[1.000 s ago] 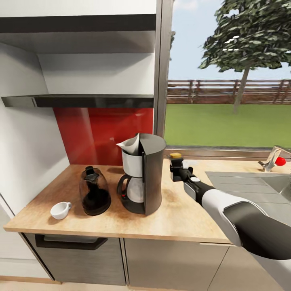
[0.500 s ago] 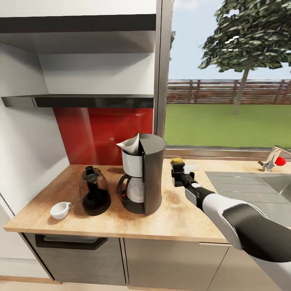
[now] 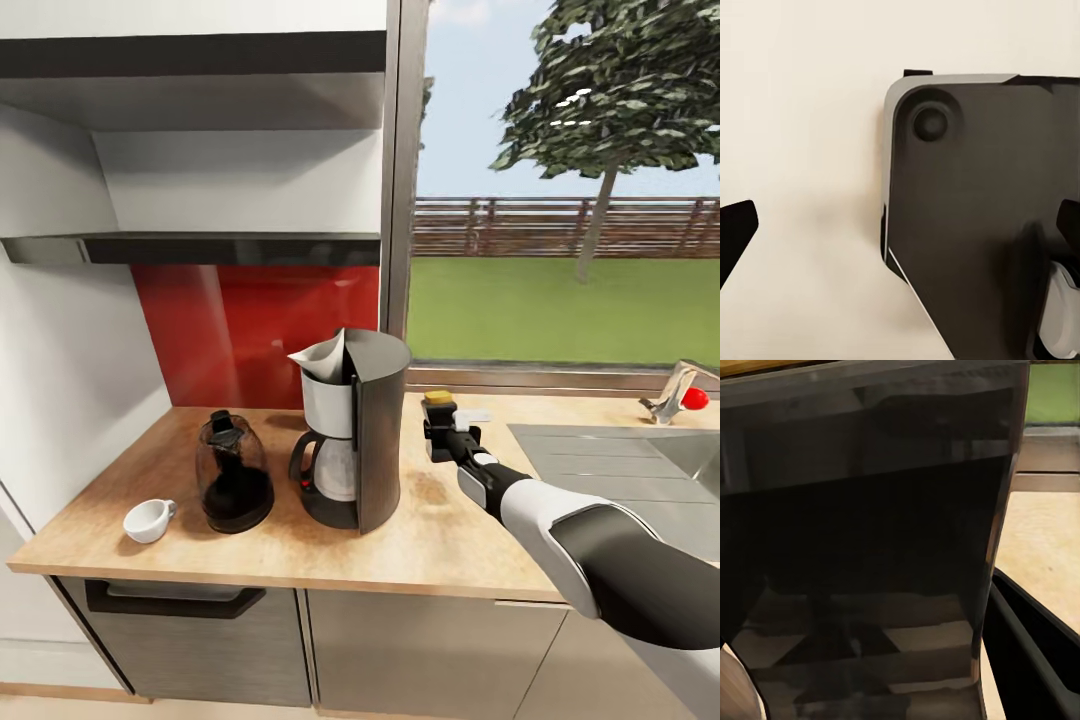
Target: Set up a coffee station on the kitchen countertop: keep the coffee maker on the countertop, move the bottle of coffee from the kitchen shelf to the counter next to the coffee maker, place a paper coffee filter on top of the coffee maker, put the saucer next to the coffee maker with the coffee cup on the saucer, and place the electric kettle next to the coffee maker.
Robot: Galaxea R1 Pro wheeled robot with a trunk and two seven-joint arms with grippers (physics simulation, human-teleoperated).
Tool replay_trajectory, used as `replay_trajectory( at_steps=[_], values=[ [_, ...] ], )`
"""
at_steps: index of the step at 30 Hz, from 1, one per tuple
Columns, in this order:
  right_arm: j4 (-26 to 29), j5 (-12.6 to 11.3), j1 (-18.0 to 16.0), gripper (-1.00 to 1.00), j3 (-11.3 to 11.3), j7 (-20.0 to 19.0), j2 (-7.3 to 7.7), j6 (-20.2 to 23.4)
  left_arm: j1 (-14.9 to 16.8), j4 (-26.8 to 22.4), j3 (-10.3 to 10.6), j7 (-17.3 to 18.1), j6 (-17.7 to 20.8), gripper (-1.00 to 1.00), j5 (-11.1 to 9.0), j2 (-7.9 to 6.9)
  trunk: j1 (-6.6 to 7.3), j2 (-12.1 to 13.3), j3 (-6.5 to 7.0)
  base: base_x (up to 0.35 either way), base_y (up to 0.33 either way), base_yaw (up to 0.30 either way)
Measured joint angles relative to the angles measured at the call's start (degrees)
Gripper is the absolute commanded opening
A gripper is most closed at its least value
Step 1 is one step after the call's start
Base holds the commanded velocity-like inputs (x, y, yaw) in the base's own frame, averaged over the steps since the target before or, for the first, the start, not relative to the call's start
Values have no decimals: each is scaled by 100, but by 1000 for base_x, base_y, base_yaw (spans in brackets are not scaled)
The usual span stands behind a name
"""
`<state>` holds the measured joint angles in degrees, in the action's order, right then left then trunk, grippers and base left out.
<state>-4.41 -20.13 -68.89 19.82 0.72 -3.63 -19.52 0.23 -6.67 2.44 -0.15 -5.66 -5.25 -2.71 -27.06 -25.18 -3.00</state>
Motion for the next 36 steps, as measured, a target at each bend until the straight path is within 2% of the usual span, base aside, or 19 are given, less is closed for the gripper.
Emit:
replay_trajectory(
  at_steps=[12,25,36],
  values=[
    [0,0,1,-100,0,0,0,0,1,-1,0,2,1,100,0,0,-264,-483,-216,0,0,0],
    [0,-1,1,-100,1,0,-2,4,1,-1,0,1,1,100,0,0,-550,-1006,-374,0,0,0],
    [-1,-1,1,-100,1,0,0,9,1,-2,0,1,1,100,0,0,-793,-1448,-629,0,0,0]
  ],
)
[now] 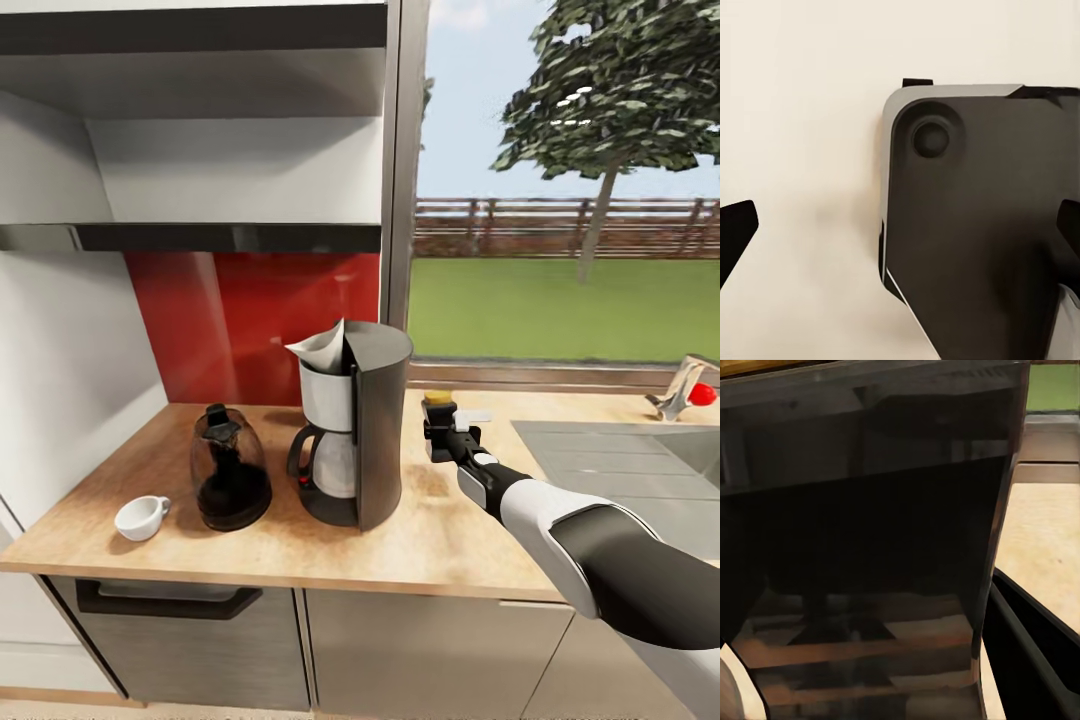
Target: Set up a coffee station on the kitchen countertop: keep the coffee maker on the countertop, move the bottle of coffee from the kitchen shelf to the counter next to the coffee maker, place a paper coffee filter on top of the coffee maker, put the saucer next to the coffee maker with the coffee cup on the saucer, and place the electric kettle next to the coffee maker.
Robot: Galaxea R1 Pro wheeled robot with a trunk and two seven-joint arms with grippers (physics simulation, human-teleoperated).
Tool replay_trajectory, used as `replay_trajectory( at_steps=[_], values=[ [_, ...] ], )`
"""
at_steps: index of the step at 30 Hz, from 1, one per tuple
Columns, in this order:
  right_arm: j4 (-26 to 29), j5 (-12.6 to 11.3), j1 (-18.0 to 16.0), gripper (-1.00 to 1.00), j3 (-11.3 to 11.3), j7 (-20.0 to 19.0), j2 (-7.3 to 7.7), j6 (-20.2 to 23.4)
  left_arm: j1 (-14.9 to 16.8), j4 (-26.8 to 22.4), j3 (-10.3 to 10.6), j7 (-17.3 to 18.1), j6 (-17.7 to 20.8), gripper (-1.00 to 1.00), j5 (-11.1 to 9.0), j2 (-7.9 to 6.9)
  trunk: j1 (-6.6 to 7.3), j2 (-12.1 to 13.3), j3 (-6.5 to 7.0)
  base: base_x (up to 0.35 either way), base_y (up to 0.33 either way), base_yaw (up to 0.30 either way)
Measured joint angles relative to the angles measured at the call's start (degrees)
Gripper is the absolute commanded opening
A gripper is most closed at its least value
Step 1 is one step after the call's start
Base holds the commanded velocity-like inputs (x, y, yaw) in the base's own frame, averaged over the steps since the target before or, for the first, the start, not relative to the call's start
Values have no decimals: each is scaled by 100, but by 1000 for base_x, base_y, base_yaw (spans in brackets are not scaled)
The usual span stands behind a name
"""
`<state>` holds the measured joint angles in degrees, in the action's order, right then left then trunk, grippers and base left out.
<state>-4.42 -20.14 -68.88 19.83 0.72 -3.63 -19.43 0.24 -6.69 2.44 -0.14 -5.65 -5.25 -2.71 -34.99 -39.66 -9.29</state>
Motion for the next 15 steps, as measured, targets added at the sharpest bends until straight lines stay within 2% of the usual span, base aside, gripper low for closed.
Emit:
replay_trajectory(
  at_steps=[4,10,15],
  values=[
    [1,-3,0,-100,-1,-1,0,0,-3,1,0,1,-1,100,0,0,-67,-123,-85,0,0,0],
    [1,-4,1,-100,-1,-1,0,0,-1,0,0,3,0,100,0,0,-66,-123,-119,-2,0,0],
    [-3,-9,3,-100,0,-1,0,-1,-2,0,7,-2,0,100,0,8,-68,-123,-121,-115,0,0]
  ],
)
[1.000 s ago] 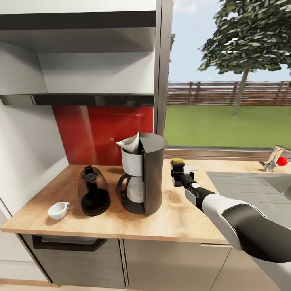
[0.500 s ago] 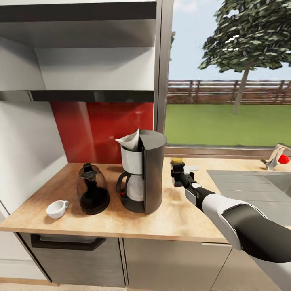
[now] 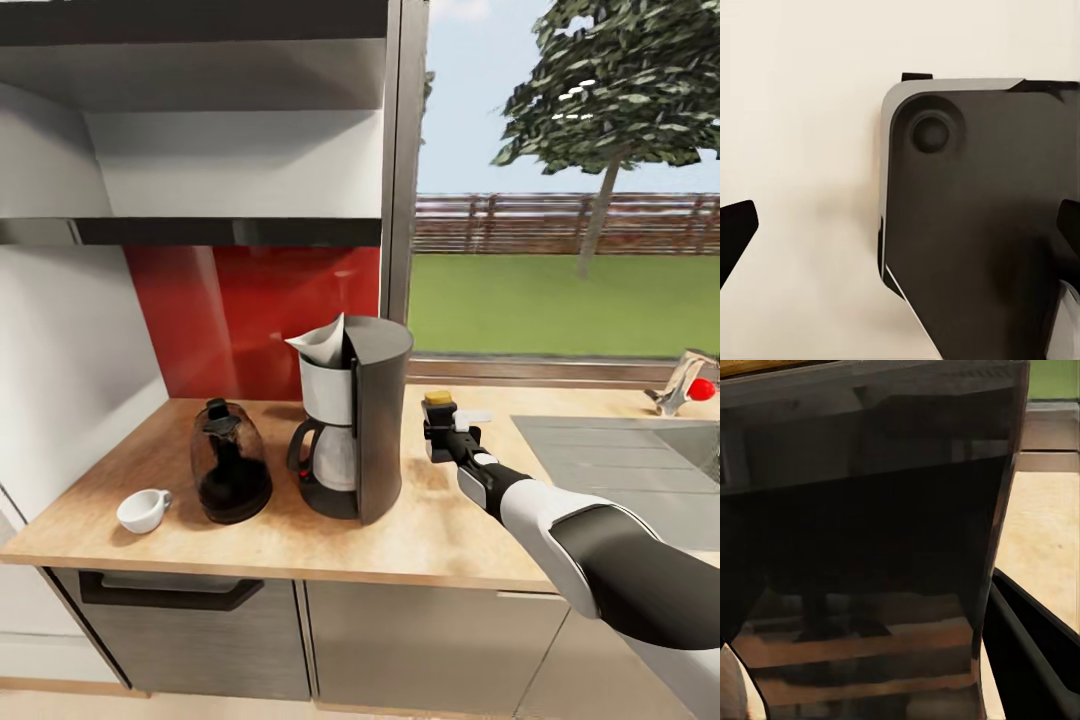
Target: Set up a coffee station on the kitchen countertop: keep the coffee maker on the countertop, move the bottle of coffee from the kitchen shelf to the counter next to the coffee maker, place a paper coffee filter on top of the coffee maker, put the saucer next to the coffee maker with the coffee cup on the saucer, and place the electric kettle next to the coffee maker.
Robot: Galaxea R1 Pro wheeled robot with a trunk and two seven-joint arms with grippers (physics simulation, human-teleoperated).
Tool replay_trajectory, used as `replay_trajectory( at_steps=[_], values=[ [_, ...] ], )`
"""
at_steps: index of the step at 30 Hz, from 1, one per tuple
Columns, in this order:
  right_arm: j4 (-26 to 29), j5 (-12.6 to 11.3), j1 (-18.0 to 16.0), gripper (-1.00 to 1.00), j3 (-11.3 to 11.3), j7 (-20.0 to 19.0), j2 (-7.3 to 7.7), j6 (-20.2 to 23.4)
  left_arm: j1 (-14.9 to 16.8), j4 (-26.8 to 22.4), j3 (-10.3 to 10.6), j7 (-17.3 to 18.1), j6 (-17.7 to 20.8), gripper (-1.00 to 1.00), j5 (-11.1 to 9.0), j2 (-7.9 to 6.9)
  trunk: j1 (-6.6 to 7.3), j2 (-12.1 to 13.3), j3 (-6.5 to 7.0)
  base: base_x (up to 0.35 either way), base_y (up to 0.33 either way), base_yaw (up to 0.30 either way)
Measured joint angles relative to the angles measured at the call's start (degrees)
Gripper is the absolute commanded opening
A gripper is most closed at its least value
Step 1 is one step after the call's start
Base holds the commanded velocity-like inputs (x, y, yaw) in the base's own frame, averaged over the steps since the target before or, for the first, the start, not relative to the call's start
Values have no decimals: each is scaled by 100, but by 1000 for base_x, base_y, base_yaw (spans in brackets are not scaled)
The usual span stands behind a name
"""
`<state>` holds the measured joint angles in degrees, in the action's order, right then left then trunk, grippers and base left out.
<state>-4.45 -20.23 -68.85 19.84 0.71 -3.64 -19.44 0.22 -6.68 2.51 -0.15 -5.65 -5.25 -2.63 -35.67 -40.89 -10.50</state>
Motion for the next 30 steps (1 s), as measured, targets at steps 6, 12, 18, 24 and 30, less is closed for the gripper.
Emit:
replay_trajectory(
  at_steps=[6,12,18,24,30],
  values=[
    [16,8,545,-100,-4,-1,0,-9,-2,0,1,0,0,100,0,1,2,-1,0,-20,0,0],
    [137,-25,622,-100,-11,6,0,-13,-4,0,0,0,-1,100,0,1,2,-2,1,0,0,0],
    [140,-42,625,-100,-9,8,0,-13,0,-1,-1,0,0,100,0,1,3,-2,2,0,19,0],
    [145,-37,628,-100,-8,10,-1,-13,0,-1,0,0,0,100,0,1,3,-2,2,0,47,0],
    [151,-3,629,-100,-16,7,-1,-11,0,0,1,4,0,100,0,1,2,-2,1,0,1,0]
  ],
)
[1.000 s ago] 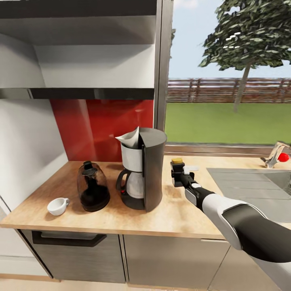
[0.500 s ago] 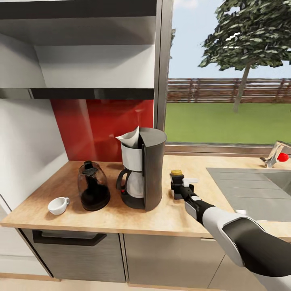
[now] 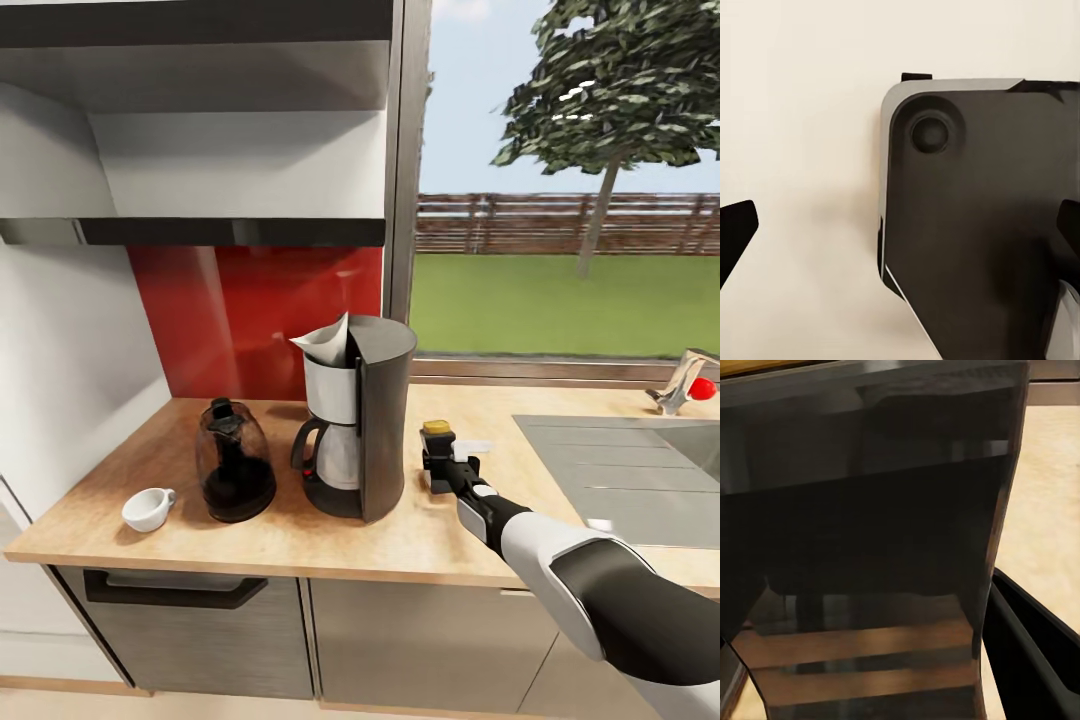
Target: Set up a coffee station on the kitchen countertop: keep the coffee maker on the countertop, move the bottle of coffee from the kitchen shelf to the counter next to the coffee maker, place a paper coffee filter on top of the coffee maker, put the saucer next to the coffee maker with the coffee cup on the saucer, and place the electric kettle next to the coffee maker.
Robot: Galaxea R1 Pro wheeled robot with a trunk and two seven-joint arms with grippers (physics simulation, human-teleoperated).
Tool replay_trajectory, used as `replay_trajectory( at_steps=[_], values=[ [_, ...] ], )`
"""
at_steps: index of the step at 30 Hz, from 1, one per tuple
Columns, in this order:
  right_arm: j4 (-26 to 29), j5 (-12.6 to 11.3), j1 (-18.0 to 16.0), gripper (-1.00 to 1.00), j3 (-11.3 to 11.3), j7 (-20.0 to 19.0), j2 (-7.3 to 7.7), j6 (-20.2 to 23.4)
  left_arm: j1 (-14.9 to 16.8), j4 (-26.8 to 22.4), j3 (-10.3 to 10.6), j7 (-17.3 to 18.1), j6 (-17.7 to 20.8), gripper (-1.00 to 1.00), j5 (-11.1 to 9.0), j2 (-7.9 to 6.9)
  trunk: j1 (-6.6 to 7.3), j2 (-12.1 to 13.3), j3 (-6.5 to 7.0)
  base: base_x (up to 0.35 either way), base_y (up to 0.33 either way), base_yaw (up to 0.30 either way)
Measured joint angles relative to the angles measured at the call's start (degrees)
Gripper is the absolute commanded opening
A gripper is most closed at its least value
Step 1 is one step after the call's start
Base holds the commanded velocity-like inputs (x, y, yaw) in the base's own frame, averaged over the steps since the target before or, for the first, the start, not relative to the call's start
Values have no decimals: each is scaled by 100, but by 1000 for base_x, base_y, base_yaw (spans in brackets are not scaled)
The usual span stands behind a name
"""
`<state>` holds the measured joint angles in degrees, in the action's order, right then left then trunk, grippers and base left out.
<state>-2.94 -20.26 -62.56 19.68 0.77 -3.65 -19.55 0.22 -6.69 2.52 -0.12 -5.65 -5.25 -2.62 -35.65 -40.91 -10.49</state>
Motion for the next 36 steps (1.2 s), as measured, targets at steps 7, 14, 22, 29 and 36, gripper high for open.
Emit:
replay_trajectory(
  at_steps=[7,14,22,29,36],
  values=[
    [-3,-29,0,-100,7,3,0,-2,1,-1,0,1,0,100,0,0,0,0,0,0,30,0],
    [-3,-4,-2,-100,1,0,-3,0,0,0,0,-2,0,100,0,0,0,0,0,0,1,0],
    [-7,-56,1,-100,12,5,-1,-4,0,-1,-1,4,0,100,0,0,1,-1,1,40,77,0],
    [3,40,3,-100,-6,-4,-3,5,1,0,0,4,2,100,0,0,2,-2,0,62,4,0],
    [5,63,2,-100,-14,-7,-3,6,2,0,1,4,2,100,0,0,3,-2,0,185,0,0]
  ],
)
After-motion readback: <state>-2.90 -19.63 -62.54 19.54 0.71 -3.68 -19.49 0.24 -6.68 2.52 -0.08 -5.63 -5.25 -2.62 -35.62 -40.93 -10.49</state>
